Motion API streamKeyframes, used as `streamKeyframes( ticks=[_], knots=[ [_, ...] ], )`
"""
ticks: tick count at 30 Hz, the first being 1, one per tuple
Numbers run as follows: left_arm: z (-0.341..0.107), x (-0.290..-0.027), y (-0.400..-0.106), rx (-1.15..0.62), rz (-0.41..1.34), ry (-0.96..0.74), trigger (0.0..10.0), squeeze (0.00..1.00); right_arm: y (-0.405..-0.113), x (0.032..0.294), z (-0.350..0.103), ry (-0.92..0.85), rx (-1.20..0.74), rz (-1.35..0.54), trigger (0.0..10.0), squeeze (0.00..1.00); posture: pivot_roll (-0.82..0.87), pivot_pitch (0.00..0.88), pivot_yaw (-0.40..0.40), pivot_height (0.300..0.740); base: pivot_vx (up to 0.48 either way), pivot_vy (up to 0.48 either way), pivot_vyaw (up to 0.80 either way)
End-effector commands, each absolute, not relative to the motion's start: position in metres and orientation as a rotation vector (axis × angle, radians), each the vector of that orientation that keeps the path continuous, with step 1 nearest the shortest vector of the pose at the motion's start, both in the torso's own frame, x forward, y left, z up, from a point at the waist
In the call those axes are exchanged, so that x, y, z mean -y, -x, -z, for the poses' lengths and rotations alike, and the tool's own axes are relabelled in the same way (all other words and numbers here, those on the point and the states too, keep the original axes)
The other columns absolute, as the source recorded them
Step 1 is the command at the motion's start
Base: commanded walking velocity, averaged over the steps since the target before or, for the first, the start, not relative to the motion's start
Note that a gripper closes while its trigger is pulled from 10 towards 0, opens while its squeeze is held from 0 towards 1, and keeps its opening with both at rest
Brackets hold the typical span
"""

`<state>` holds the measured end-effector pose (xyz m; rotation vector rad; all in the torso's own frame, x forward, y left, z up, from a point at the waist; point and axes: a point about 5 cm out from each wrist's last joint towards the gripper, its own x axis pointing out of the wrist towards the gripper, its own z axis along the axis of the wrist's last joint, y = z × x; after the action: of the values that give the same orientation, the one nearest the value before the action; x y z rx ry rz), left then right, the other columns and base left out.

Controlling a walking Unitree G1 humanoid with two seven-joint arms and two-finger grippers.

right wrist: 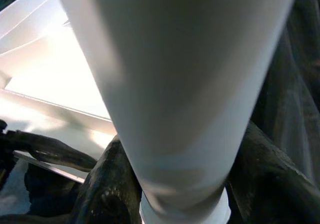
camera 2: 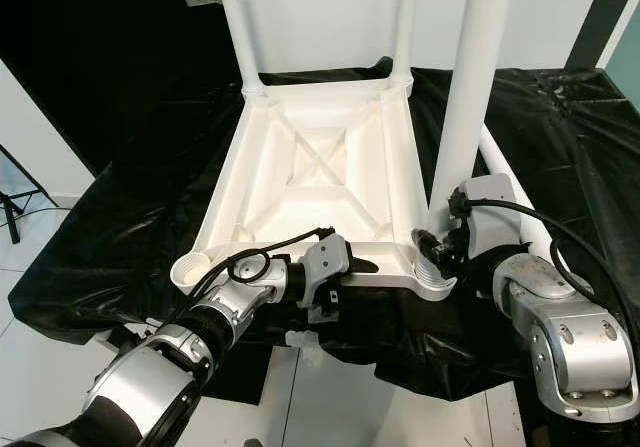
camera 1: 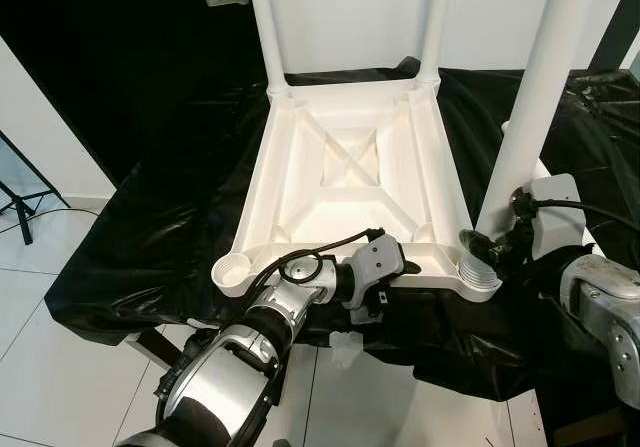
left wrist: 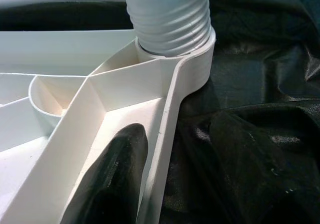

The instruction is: Building children table

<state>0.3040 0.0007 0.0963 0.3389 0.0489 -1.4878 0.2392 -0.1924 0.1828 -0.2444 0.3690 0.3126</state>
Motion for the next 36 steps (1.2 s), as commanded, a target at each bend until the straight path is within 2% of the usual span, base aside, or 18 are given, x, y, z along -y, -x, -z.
streamKeyframes(
  ticks=[1, 8, 13, 18, 23, 25, 34, 36],
  knots=[
    [-0.094, -0.003, -0.304, -0.043, 1.466, -0.338, 10.0, 0.00, -0.231, 0.188, -0.143, 0.218, -0.566, -0.362, 10.0, 0.00, -0.22, 0.005, 0.077, 0.740, 0.000, 0.000, 0.00],
    [-0.092, -0.008, -0.303, -0.041, 1.463, -0.330, 10.0, 0.00, -0.221, 0.177, -0.127, 0.175, -0.538, -0.346, 10.0, 0.00, -0.22, 0.013, 0.074, 0.740, 0.000, 0.000, 0.00],
    [-0.091, -0.008, -0.303, -0.040, 1.459, -0.328, 10.0, 0.00, -0.219, 0.180, -0.121, 0.126, -0.522, -0.285, 10.0, 0.00, -0.22, 0.014, 0.075, 0.740, 0.000, 0.000, 0.00],
    [-0.091, -0.006, -0.302, -0.039, 1.464, -0.333, 10.0, 0.00, -0.210, 0.191, -0.121, -0.001, -0.422, -0.156, 10.0, 0.00, -0.24, 0.019, 0.087, 0.740, 0.000, 0.000, 0.00],
    [-0.093, -0.003, -0.302, -0.035, 1.469, -0.337, 10.0, 0.00, -0.205, 0.194, -0.123, -0.015, -0.361, -0.104, 10.0, 0.00, -0.26, 0.019, 0.091, 0.740, 0.000, 0.000, 0.00],
    [-0.094, -0.002, -0.303, -0.034, 1.470, -0.339, 10.0, 0.00, -0.202, 0.190, -0.124, -0.066, -0.371, -0.100, 10.0, 0.00, -0.26, 0.019, 0.094, 0.740, 0.000, 0.000, 0.00],
    [-0.094, -0.002, -0.303, -0.033, 1.473, -0.341, 10.0, 0.00, -0.201, 0.176, -0.127, -0.103, -0.369, -0.111, 10.0, 0.00, -0.26, 0.021, 0.092, 0.740, 0.000, 0.000, 0.00],
    [-0.094, -0.002, -0.303, -0.035, 1.472, -0.338, 10.0, 0.00, -0.205, 0.170, -0.119, -0.114, -0.344, -0.024, 10.0, 0.00, -0.25, 0.029, 0.093, 0.740, 0.000, 0.000, 0.00]
  ],
)
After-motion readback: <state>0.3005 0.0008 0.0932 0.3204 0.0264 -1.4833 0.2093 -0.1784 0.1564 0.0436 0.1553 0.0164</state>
